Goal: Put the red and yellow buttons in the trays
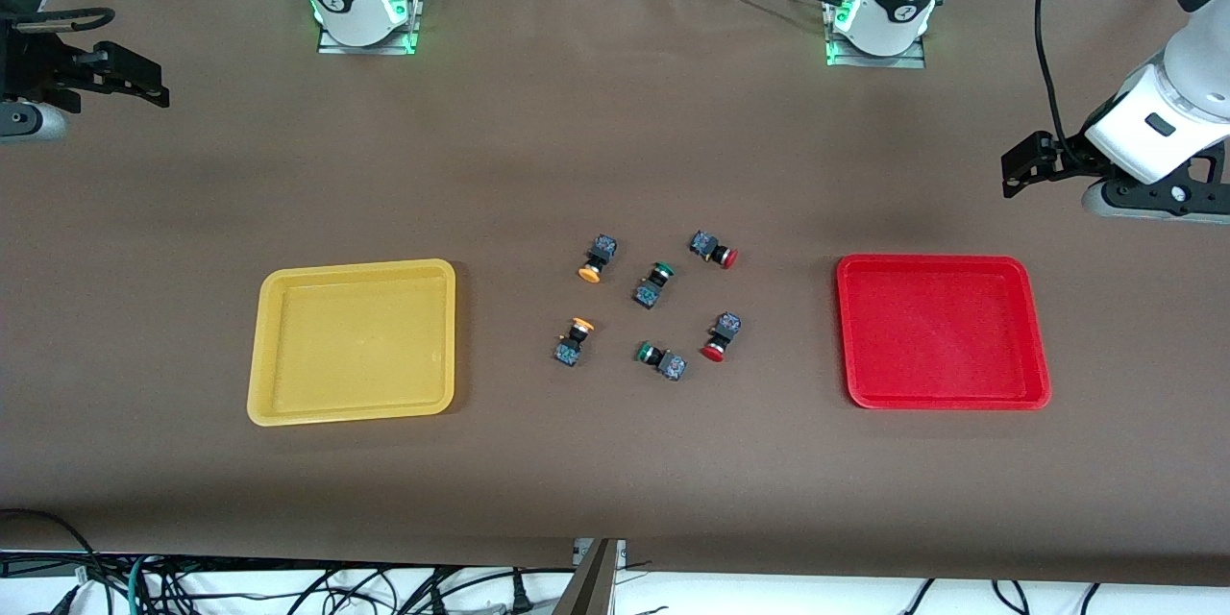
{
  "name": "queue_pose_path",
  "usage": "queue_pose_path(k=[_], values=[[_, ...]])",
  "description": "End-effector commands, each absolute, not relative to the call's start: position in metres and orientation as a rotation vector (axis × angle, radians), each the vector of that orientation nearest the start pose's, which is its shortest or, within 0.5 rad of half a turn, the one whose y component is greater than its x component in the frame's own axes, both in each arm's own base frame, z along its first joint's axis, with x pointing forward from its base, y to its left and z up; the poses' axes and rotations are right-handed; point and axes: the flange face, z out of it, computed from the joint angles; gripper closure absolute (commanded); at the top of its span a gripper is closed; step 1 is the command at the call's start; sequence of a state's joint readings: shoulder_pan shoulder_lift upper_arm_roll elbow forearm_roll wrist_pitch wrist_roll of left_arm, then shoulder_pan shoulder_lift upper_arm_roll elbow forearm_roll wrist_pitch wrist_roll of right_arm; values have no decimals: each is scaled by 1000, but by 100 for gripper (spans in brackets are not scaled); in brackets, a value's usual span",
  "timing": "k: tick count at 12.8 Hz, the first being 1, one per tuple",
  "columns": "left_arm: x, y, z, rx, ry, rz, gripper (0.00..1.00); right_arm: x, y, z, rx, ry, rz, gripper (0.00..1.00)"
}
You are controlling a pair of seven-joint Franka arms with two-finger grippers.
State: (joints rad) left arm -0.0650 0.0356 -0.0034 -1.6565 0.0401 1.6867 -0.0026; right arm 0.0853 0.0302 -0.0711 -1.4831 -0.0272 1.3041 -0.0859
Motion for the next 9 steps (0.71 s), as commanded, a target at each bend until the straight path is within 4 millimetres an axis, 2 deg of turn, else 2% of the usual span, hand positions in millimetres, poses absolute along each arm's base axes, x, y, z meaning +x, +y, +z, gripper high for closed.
queue_pose_path(k=[1,9], values=[[578,-35,577,-3111,115,-18,0,534,2,631,-3156,-130,323,0],[582,-36,569,-3109,116,-13,0,536,-7,627,-3151,-114,330,0]])
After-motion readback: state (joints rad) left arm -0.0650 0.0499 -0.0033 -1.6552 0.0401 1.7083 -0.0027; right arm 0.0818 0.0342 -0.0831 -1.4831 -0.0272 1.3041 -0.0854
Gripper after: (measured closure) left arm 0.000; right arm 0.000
